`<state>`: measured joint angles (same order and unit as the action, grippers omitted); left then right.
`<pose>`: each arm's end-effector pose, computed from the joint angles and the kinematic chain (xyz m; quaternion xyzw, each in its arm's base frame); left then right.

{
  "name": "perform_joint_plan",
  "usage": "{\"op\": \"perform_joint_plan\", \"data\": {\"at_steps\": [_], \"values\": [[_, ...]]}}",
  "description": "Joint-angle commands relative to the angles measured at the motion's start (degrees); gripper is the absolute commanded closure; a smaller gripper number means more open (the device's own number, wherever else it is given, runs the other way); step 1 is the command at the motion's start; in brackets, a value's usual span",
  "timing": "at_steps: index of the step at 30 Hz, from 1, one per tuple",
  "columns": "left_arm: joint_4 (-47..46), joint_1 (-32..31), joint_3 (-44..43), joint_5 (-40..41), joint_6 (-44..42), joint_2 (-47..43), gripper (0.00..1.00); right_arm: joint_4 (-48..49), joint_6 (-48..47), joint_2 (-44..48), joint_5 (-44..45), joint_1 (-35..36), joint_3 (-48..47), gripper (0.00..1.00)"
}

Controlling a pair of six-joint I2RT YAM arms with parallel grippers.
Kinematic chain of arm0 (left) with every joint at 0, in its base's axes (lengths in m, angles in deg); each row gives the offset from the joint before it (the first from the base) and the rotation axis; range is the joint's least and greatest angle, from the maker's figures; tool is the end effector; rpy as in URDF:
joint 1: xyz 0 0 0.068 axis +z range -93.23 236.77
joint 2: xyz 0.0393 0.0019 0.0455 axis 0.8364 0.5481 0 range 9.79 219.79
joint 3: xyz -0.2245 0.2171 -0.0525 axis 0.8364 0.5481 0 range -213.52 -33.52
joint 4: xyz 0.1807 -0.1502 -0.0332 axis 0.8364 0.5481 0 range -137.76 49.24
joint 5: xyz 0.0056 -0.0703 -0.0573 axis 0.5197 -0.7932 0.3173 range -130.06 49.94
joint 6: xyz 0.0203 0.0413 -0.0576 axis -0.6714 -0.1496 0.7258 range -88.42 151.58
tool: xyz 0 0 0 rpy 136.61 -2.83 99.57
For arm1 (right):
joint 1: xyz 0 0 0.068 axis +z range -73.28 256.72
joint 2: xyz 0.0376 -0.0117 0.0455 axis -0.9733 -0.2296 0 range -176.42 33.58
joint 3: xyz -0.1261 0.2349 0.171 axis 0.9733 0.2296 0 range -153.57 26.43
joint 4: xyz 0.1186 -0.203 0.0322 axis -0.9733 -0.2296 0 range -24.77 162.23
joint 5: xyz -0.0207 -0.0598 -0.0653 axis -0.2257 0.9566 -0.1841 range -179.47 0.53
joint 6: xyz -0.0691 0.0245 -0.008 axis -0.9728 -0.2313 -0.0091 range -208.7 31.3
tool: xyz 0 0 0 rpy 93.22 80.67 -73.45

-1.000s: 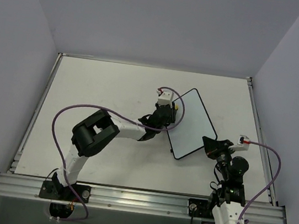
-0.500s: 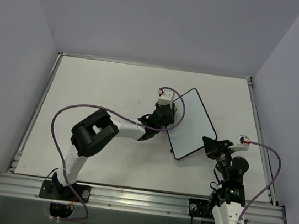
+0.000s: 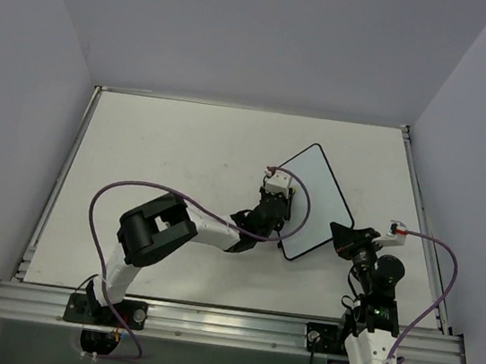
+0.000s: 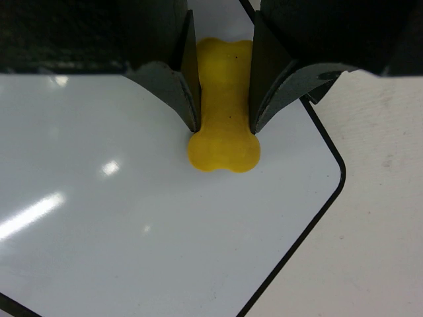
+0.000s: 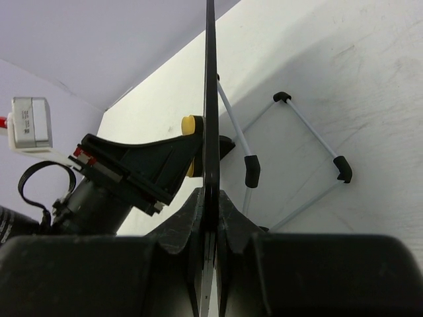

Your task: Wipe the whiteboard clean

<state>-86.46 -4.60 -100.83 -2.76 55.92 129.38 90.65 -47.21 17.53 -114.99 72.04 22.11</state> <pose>0.2599 -0.3978 0.2168 0.0489 0.7688 -0.2143 0.6005 0.0802 0.0201 0.2282 0.1025 0.6611 0.3693 0.6450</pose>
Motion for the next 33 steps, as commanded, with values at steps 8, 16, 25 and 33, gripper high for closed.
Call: {"op": "perform_joint_plan", "data": {"at_steps": [8,16,25,33], "values": [[6.09,-12.10,7.54,-16.55,2.03,-0.76,0.98,6.28,-2.38,0.23,-3.22,0.82,-1.13,1.00],[5.30,-17.56,10.62,-16.64,0.10,-2.96,0.98,9.18,-0.72,-0.73,-3.31,0.91,-0.43,1.00],[4.16,-20.46,13.95,-13.93,-1.05,-6.47,0.98,10.24,-0.89,-1.96,-3.13,1.00,-0.52,1.00],[5.91,-18.44,15.28,-12.08,-1.84,-13.67,0.98,10.32,-1.77,-4.86,-3.49,1.00,-3.41,1.00]]}}
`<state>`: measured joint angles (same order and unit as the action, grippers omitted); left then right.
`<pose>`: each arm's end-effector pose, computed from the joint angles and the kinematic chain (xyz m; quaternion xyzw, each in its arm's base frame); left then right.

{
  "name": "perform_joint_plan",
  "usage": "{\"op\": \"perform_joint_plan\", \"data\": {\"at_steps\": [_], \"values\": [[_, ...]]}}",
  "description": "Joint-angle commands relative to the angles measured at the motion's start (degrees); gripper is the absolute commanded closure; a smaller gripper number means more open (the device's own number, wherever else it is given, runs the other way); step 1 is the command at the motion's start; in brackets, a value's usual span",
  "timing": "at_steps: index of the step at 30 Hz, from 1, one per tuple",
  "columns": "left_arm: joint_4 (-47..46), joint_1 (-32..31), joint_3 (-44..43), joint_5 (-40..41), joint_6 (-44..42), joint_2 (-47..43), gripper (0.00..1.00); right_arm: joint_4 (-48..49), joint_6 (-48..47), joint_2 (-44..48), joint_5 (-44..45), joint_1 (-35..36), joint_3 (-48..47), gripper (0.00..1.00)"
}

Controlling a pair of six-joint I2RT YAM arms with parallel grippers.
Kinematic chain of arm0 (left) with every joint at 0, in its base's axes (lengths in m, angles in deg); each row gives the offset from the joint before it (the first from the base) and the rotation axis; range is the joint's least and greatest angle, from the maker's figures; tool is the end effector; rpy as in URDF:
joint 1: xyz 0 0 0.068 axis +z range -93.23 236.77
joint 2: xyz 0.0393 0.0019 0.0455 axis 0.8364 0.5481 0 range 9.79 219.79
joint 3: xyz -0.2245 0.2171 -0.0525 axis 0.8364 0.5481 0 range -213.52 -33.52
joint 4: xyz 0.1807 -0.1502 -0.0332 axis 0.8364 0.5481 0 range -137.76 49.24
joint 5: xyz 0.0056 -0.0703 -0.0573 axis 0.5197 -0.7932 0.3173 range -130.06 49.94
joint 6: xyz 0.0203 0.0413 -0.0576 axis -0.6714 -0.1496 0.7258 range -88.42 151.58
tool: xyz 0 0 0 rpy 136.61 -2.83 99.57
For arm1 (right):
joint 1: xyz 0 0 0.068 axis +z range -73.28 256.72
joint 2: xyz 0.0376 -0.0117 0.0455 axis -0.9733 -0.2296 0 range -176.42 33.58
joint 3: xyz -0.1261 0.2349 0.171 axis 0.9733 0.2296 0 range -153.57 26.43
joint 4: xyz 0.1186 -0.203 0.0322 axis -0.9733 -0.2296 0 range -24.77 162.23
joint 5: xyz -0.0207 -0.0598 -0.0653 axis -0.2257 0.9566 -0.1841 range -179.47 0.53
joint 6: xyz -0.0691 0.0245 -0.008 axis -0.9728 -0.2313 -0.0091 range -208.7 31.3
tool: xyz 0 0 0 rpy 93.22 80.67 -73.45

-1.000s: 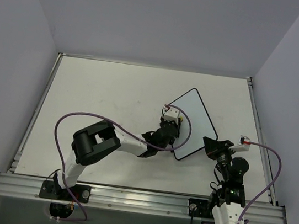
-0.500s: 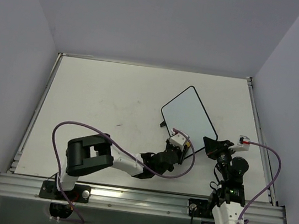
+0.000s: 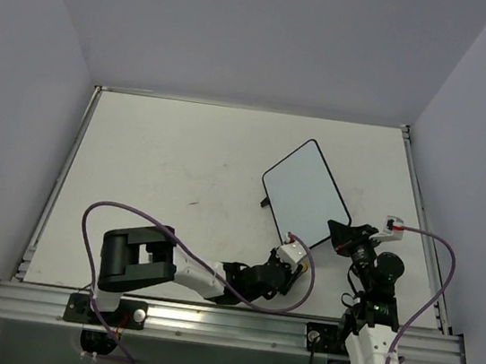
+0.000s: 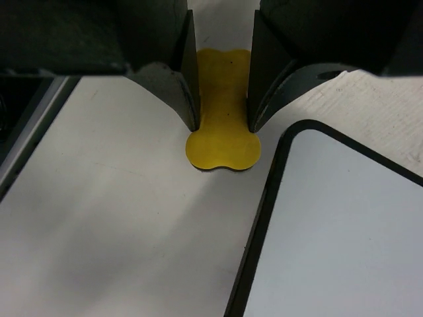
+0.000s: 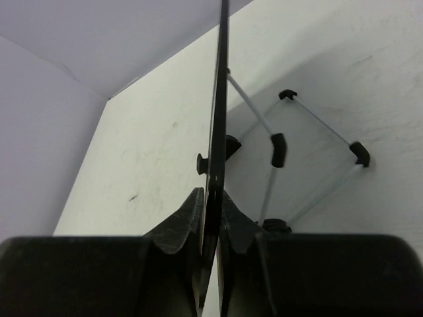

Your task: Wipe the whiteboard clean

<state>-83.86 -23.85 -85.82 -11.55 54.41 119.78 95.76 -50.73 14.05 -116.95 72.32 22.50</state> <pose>0.0964 -0.4023 0.2038 0.2662 0.7687 -0.3015 0.4974 0.0852 0.0220 0.2334 0.0635 0.6594 0.3609 0.6564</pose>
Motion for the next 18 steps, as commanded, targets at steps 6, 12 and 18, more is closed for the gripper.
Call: {"op": "perform_joint_plan", "data": {"at_steps": [6,12,18], "values": [[6.47,4.67,1.58,-2.76,-0.07,-10.93,0.98,9.25,1.93,-6.30,-2.57,0.71,-5.04,1.00],[12.61,8.72,1.76,-2.41,0.81,-17.44,0.98,11.36,1.31,-9.47,-2.75,0.71,-6.10,1.00],[15.44,13.99,2.54,-2.50,2.04,-21.66,0.98,10.66,-0.09,-9.65,-1.61,0.54,-6.62,1.00]]}}
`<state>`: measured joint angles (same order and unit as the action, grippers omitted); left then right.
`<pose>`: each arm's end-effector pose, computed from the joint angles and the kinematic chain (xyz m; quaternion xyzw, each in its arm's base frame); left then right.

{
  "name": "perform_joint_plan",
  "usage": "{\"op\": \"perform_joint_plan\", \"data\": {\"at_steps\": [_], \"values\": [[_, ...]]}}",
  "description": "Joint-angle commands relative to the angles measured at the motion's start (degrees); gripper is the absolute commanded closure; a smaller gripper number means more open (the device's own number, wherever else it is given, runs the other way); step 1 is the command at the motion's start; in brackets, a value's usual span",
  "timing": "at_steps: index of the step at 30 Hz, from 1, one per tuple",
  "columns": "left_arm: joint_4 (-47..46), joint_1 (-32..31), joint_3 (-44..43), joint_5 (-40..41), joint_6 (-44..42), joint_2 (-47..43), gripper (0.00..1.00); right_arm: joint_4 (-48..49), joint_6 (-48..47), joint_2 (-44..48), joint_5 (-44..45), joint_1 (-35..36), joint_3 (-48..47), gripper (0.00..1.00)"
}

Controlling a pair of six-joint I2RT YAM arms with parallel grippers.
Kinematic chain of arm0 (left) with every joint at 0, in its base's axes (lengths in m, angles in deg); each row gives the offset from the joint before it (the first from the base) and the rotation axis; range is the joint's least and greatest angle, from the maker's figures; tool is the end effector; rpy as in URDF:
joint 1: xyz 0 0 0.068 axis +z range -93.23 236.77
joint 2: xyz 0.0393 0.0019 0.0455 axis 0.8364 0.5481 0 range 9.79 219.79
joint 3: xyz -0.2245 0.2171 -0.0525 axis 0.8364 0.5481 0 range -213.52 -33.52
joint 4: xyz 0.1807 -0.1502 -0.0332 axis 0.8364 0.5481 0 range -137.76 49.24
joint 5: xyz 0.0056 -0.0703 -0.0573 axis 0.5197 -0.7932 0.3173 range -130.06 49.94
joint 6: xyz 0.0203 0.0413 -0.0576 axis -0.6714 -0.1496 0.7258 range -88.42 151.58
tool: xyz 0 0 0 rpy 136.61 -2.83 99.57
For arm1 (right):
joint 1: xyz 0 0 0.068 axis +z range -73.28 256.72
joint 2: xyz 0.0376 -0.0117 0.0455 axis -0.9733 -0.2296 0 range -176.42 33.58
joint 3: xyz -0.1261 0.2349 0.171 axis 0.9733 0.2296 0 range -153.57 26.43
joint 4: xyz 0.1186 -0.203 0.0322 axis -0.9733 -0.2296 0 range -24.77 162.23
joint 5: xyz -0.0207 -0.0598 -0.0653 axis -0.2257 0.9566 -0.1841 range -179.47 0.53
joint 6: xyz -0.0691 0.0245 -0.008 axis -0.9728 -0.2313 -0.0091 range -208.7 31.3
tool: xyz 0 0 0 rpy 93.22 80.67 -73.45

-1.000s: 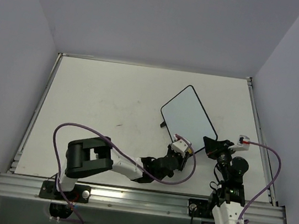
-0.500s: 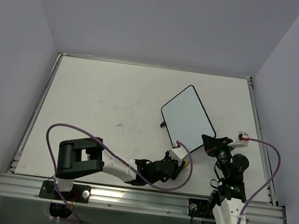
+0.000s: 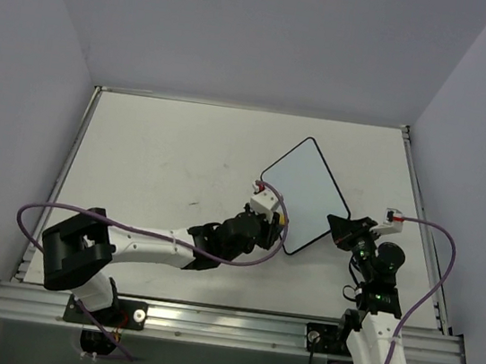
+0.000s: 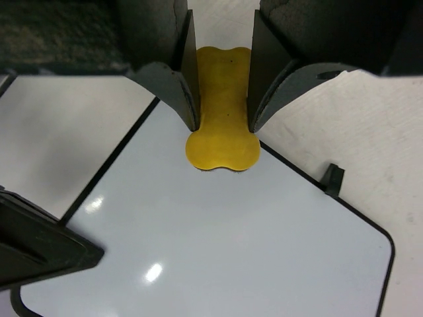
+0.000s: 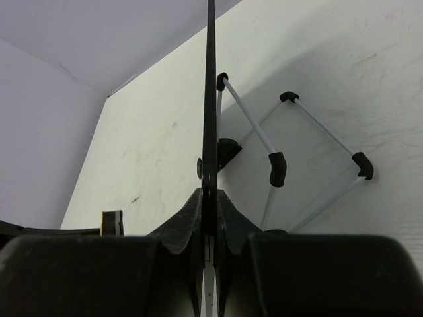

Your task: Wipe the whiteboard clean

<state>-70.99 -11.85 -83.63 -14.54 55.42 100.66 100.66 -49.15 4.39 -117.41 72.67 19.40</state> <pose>0.1536 -0.3193 0.2860 0.1790 0.7771 -0.2929 0.5275 0.1051 0.0215 0.2512 0.0737 0.6681 0.3737 0.6391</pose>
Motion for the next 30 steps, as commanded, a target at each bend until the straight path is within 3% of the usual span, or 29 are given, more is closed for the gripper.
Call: {"op": "perform_joint_plan", "data": {"at_steps": [1,13,20,30], "values": [[2.83,2.00,0.27,0.50,1.13,-2.71,0.98,5.76,-1.84,-0.16,-1.06,0.19,-3.61,1.00],[5.73,9.03,-5.70,1.03,4.11,4.75,0.98,1.99,-3.51,-1.57,0.61,-0.25,-4.22,1.00],[3.54,9.12,-9.66,0.15,3.76,13.27,0.98,-2.14,-4.57,-0.78,1.66,-0.95,-4.40,1.00],[2.22,9.03,-10.63,-1.08,3.85,16.88,0.98,-6.80,-4.13,-2.80,3.59,-1.57,-4.75,1.00]]}}
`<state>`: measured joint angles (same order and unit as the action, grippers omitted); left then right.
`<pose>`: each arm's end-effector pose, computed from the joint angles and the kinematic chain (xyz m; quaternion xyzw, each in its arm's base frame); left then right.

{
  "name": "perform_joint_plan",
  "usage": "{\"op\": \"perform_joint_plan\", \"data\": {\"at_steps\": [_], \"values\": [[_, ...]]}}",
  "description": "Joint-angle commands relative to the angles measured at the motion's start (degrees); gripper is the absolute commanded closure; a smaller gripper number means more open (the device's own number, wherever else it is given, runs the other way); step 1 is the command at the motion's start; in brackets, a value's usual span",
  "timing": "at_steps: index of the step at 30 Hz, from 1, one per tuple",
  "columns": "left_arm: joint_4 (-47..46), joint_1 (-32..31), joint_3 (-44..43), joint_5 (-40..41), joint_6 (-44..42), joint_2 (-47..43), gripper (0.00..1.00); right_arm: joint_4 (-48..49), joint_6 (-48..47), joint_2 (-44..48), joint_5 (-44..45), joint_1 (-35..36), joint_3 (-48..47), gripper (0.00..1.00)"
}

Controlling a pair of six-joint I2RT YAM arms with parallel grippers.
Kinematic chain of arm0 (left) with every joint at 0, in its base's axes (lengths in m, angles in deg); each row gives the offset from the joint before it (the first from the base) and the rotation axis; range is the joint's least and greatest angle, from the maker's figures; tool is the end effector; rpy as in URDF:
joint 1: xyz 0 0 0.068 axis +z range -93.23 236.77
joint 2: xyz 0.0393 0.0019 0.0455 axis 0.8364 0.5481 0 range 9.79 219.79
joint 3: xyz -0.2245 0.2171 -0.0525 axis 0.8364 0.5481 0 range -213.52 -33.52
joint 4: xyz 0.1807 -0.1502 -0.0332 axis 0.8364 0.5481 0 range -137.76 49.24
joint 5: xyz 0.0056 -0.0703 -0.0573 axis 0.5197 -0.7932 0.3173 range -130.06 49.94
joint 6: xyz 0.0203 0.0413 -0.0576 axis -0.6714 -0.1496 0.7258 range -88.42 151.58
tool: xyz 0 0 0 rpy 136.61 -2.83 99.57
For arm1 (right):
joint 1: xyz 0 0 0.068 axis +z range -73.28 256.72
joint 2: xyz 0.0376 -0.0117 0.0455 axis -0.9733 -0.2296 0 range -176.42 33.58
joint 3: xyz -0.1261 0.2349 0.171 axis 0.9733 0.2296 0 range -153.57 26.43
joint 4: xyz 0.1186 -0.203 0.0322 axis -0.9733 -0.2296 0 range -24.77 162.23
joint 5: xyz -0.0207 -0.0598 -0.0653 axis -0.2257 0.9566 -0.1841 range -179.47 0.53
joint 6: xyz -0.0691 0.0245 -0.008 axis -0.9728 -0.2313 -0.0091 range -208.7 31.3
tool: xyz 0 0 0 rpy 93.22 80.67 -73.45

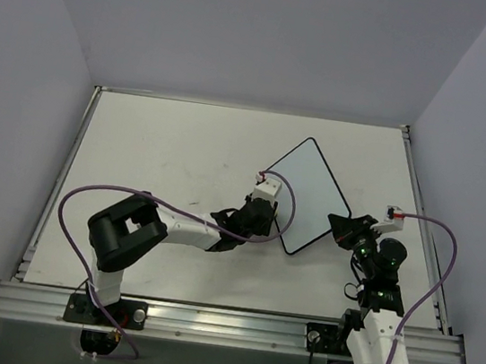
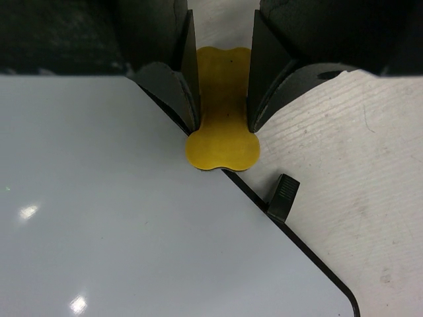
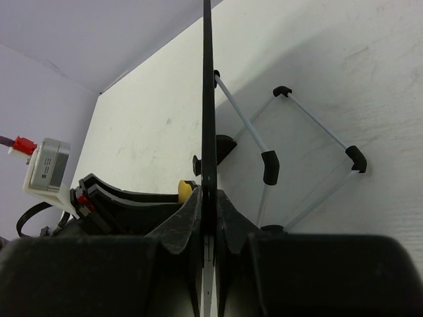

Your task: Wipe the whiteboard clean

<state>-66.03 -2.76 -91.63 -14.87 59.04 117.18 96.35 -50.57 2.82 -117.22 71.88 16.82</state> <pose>0.2316 -0.3417 0.2148 0.1315 0.8461 -0.1929 0.4792 0.1107 0.0195 0.2551 0.0831 0.6858 0.3598 0.6272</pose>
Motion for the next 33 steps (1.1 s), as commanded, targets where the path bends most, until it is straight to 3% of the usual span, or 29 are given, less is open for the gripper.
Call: {"op": "perform_joint_plan", "data": {"at_steps": [1,15,18,27,33], "values": [[-3.09,-0.06,-2.89,-1.10,0.14,0.62,0.98,-2.76,-2.45,-1.40,3.75,-0.78,-2.17,1.00],[-3.53,-0.68,-4.74,-3.92,-1.18,3.08,0.98,-11.11,0.54,-2.72,9.55,-0.87,-4.28,0.97],[-3.54,-0.68,-4.91,-4.36,-1.27,3.52,0.98,-12.87,0.46,-2.46,10.96,-0.87,-4.89,0.89],[-3.01,-1.03,-6.49,-5.33,-1.80,4.40,0.98,-13.13,-1.83,-2.90,13.42,-0.87,-7.35,0.96],[-2.13,-1.12,-7.63,-5.85,-2.15,5.28,0.98,-6.56,-2.80,-4.83,14.65,-0.87,-6.48,0.98]]}}
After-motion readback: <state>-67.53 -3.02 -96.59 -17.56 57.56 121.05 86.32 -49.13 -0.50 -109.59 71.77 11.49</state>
